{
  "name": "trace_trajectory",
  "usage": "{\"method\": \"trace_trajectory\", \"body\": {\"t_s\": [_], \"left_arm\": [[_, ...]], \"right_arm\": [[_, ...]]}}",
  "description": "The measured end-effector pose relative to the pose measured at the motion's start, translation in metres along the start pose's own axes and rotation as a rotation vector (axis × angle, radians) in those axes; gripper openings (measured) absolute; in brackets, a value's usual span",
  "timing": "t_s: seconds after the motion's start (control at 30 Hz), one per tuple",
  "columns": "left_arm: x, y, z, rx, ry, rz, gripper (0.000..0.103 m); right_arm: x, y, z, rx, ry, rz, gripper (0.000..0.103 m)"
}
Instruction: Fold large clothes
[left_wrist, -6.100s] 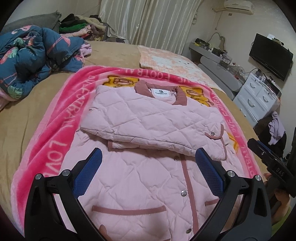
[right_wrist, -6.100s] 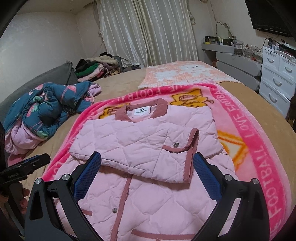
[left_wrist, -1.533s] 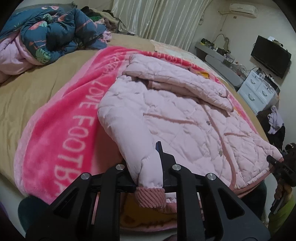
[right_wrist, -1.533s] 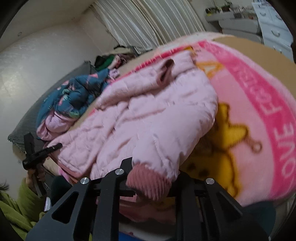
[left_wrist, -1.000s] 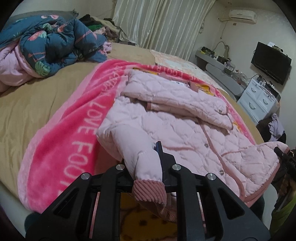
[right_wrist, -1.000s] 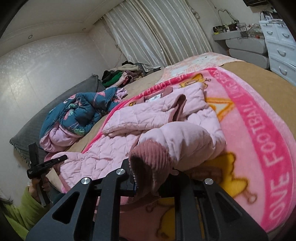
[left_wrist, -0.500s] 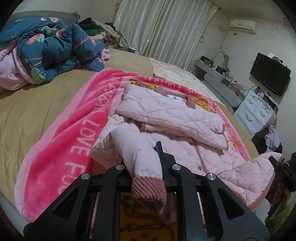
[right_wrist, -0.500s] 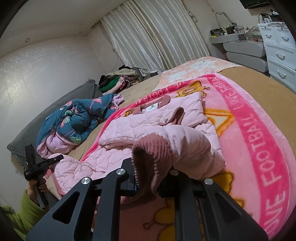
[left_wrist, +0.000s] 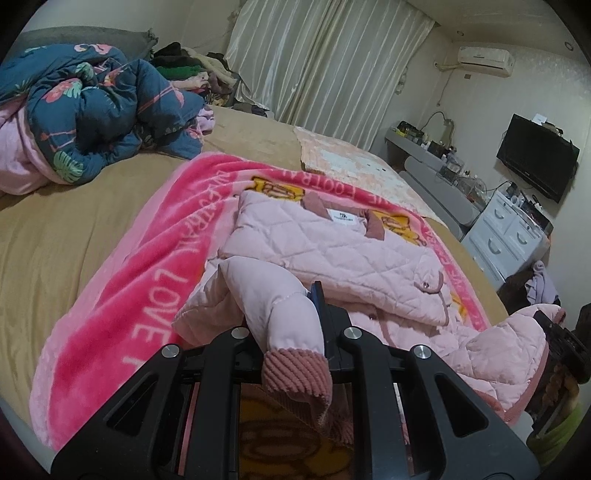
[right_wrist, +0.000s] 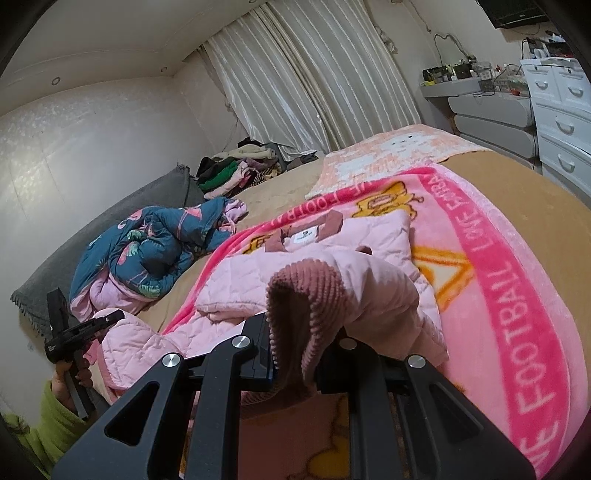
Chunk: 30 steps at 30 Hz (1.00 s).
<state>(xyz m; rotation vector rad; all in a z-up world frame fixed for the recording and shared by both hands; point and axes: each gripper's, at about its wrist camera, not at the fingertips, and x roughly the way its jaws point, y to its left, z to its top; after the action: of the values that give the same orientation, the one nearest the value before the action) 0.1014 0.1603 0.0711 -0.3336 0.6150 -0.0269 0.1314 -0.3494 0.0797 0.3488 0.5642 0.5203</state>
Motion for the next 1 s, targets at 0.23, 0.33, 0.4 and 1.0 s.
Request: {"method": "trace_trajectory", "body": {"t_s": [0.23,0.33,0.4,1.0], "left_arm": [[0.005,-0.003,0.021,0.002,-0.021,0.005,0.009],[0.005,-0.005,0.03,0.0,-0.032,0.001,0.009],[0.005,-0.008,0.037,0.001,-0.042,-0.004,0.009],[0.013,-0.027,0.078,0.022,-0.094,0.027,0.009]], "right_arm": [[0.003,0.001,0.021,-0.005,-0.025,0.0,0.013],[0.004,0.003,0.031,-0.013,-0.034,-0.003,0.013],[0.006,0.005,0.038,-0.017,-0.041,-0.006,0.013],[0.02,0.002,0.075,-0.008,-0.072,-0.026,0.013]]}}
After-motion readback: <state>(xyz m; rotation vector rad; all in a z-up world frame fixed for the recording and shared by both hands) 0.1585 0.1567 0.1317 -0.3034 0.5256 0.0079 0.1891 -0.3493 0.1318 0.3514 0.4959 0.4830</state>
